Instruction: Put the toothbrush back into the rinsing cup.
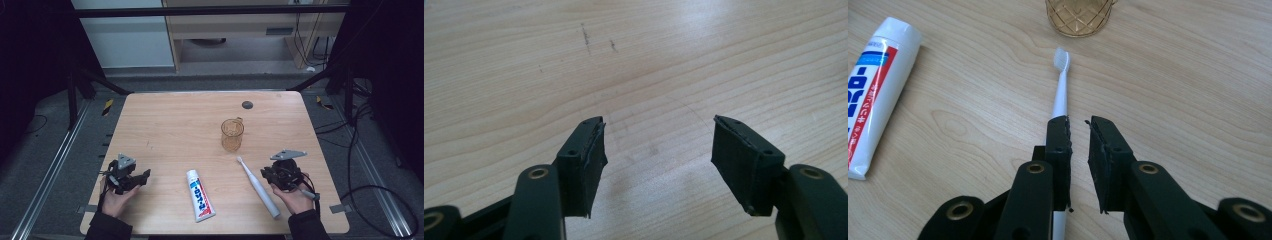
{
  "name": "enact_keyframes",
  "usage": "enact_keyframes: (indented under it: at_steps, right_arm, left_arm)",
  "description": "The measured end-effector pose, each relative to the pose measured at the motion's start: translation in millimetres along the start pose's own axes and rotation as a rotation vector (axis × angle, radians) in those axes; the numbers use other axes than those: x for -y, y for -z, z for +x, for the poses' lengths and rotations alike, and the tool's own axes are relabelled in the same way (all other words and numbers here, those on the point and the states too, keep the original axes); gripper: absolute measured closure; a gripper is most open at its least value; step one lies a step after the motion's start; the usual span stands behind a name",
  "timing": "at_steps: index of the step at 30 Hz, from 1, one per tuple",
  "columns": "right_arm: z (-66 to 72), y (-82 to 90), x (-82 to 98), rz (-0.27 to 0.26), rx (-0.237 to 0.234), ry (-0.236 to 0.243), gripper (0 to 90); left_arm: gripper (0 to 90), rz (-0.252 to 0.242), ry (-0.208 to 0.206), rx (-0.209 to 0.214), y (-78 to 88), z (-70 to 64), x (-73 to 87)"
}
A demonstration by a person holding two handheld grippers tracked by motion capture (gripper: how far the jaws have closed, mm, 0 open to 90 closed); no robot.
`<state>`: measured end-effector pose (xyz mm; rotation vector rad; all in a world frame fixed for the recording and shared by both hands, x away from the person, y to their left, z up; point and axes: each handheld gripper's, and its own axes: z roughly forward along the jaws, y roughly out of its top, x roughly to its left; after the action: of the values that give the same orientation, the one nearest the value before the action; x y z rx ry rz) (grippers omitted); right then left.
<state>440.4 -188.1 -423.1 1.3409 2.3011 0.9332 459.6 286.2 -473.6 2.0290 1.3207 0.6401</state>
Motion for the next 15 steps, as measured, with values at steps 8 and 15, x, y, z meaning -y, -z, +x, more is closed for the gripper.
enact_keyframes:
  at_steps: [8,15]
  right_arm:
    - [3.8,-13.0,-11.4,0.064,-0.003,0.008,75.8]
    - [5.6,-25.0,-17.2,0.137,-0.013,0.012,72.3]
  left_arm:
    - [36.0,-0.005,0.010,-0.010,0.3,0.8,-0.4]
    - [35.0,-0.018,0.025,-0.016,3.2,0.6,-1.3]
